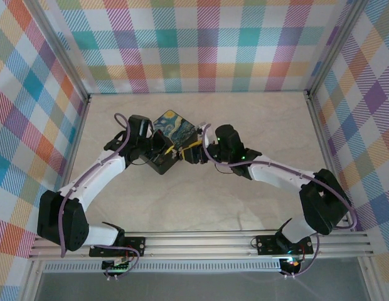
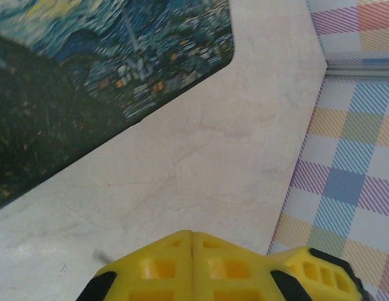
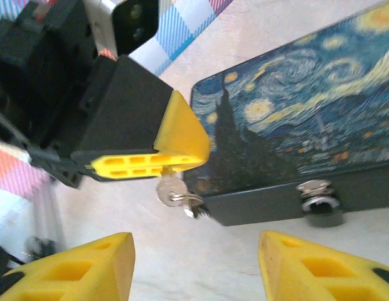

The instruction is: Unlock a padlock with a key

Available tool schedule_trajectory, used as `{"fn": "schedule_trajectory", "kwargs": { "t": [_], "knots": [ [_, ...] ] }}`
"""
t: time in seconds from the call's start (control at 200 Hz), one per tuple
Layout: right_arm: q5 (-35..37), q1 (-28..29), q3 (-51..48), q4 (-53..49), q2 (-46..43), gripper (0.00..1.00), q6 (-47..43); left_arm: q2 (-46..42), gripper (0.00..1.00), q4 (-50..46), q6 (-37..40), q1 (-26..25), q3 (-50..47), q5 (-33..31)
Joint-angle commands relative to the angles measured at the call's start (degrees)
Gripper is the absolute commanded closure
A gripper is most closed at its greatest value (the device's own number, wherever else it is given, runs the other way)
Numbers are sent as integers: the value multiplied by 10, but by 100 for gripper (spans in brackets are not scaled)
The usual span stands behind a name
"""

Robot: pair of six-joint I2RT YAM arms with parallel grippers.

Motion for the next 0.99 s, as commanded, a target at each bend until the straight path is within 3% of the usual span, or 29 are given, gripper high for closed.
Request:
{"fn": "schedule_trajectory", "kwargs": {
  "t": [0.0,0.105,0.195,0.65,0.99],
  "knots": [
    [-57,5,18,66,35,48,249,-13,100,73,46,5,0,-6],
    [-58,16,-2,172,56,50,359,-11,100,121,43,5,-17,3],
    [-34,31,-8,198,58,51,404,-7,100,153,31,5,-31,9],
    [81,39,-35,253,69,62,492,-19,100,178,15,11,-56,16],
    [90,38,-16,286,99,70,515,-22,100,189,5,15,-57,29]
  ]
}}
